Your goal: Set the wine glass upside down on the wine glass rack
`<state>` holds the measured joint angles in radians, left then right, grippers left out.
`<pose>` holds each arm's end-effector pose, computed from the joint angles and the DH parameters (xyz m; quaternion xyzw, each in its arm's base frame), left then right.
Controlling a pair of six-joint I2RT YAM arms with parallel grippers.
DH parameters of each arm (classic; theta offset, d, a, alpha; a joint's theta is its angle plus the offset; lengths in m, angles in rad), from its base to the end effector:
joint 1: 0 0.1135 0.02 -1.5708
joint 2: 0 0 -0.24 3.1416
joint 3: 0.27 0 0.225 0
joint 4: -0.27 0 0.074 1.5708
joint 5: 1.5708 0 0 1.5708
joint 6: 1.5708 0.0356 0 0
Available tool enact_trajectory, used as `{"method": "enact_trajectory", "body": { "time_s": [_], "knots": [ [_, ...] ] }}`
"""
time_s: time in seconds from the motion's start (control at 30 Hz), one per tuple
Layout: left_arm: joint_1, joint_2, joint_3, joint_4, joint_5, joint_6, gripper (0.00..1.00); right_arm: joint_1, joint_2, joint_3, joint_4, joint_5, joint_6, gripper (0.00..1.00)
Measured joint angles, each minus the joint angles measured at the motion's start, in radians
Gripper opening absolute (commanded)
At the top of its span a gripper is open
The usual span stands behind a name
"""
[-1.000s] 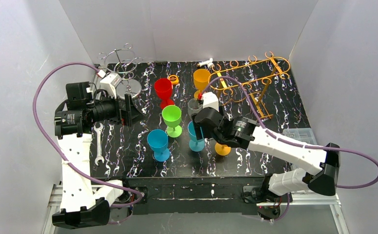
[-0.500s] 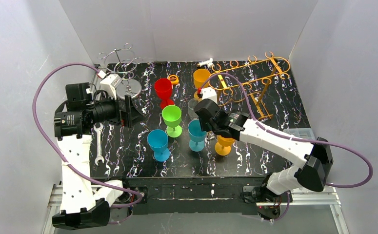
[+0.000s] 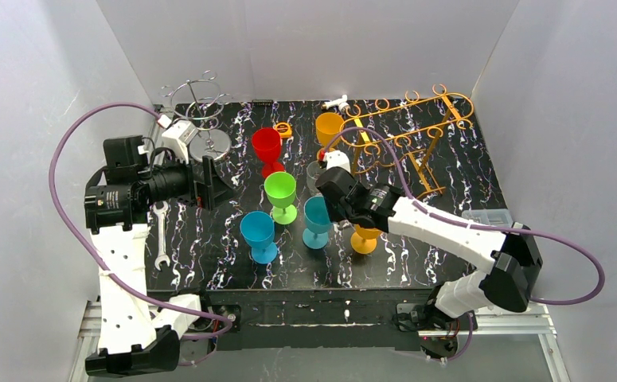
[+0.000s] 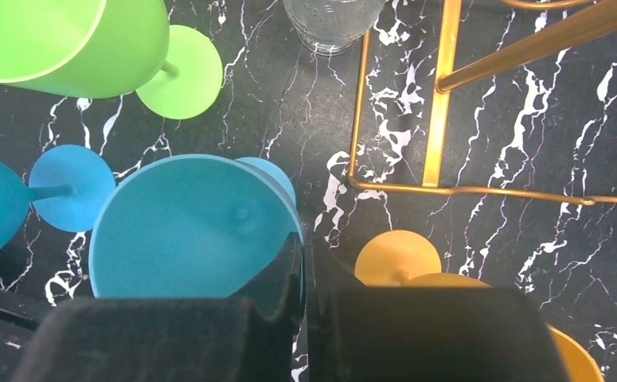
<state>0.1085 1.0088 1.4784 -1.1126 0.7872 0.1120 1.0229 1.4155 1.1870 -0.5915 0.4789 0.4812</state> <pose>0.1396 -0.0102 0.4088 0.1731 0.8256 -0.2954 0.4485 0.1597 0.2302 0.2827 -0.1580 0.8941 0.0822 0.4109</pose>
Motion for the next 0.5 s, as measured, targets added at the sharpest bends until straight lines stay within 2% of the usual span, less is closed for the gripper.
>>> {"method": "enact_trajectory", "body": {
  "time_s": [0.13, 0.27, 0.5],
  "knots": [
    [0.000, 0.000, 0.013, -0.005, 0.016, -0.001, 0.99, 0.000, 0.000, 0.022, -0.012, -0.020, -0.013, 0.01],
    [0.000, 0.019, 0.048, -0.027, 0.059, -0.002, 0.99, 0.002, -0.014, 0.128, -0.029, -0.046, -0.033, 0.01],
    [0.000, 0.072, 0.105, -0.042, 0.156, -0.033, 0.99, 0.011, -0.187, 0.297, -0.006, -0.112, -0.060, 0.01]
  ]
}}
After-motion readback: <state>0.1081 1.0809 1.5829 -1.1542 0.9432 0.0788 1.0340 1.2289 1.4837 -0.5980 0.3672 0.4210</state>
